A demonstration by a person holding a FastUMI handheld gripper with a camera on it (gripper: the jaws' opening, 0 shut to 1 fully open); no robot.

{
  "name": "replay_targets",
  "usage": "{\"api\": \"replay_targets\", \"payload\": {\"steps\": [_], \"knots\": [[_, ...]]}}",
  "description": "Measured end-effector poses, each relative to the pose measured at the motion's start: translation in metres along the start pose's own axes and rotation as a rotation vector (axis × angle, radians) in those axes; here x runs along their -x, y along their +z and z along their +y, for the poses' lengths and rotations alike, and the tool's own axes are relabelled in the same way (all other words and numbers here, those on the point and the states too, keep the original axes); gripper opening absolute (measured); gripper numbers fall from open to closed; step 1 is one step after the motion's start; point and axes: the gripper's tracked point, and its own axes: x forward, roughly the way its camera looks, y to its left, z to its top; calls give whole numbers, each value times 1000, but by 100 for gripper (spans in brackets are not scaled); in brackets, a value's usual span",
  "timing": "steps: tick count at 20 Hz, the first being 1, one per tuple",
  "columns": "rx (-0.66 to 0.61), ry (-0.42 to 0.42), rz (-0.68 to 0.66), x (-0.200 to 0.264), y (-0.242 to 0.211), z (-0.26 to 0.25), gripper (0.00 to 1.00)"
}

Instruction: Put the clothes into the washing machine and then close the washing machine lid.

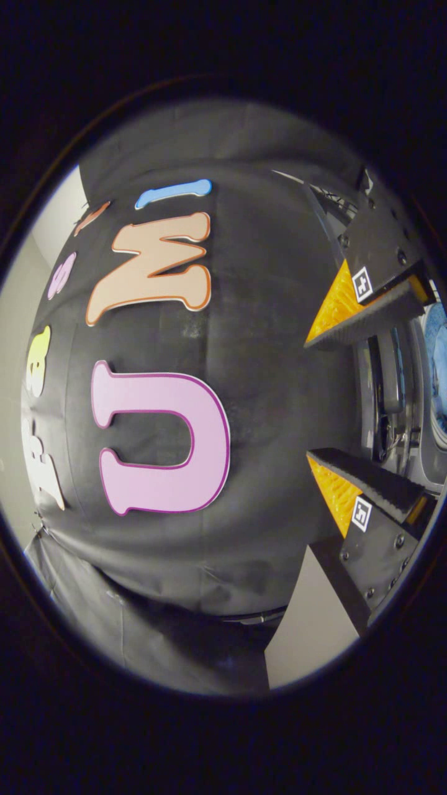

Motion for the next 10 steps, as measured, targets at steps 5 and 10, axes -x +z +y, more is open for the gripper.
{"api": "replay_targets", "payload": {"steps": [5,10], "knots": [[1,-17,0,4,-1,-1,97],[5,-21,2,7,-4,0,97]]}}
